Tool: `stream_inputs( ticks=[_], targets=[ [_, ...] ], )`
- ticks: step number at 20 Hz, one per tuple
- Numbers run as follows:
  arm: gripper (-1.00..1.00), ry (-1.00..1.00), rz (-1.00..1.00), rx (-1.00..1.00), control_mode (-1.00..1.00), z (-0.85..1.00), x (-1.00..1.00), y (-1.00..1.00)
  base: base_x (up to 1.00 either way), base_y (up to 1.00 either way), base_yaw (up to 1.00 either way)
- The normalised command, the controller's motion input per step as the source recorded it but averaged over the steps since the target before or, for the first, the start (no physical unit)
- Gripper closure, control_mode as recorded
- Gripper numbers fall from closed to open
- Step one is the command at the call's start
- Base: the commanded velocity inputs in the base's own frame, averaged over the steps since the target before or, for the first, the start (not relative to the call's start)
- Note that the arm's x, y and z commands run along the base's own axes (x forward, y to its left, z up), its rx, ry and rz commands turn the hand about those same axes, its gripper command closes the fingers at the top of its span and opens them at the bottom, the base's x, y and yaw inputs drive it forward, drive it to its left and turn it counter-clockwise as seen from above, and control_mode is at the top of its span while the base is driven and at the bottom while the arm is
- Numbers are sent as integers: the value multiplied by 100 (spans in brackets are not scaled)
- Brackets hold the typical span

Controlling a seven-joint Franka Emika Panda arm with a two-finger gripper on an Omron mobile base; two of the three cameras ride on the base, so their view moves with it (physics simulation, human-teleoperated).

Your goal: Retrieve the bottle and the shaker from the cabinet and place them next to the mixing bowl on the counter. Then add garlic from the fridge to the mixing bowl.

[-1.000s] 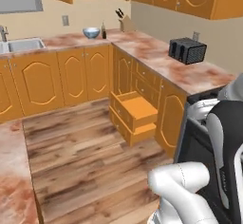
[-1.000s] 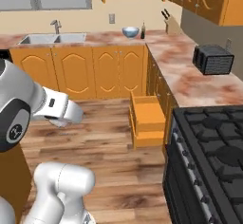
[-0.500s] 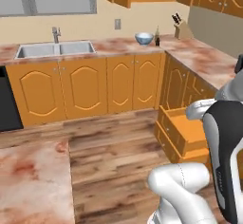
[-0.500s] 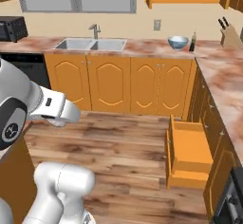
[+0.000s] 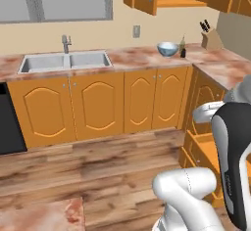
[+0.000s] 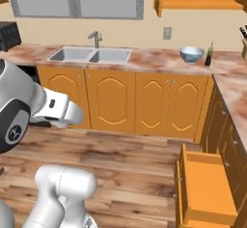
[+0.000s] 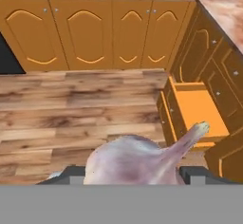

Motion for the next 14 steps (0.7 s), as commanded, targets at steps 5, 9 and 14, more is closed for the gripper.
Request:
stream_inputs(
  ticks=[5,9,14],
  targets=[
    [100,0,0,0,100,0,0,0,100,41,0],
    [100,0,0,0,100,0,0,0,100,33,0],
    [100,0,0,0,100,0,0,0,100,27,0]
  ],
)
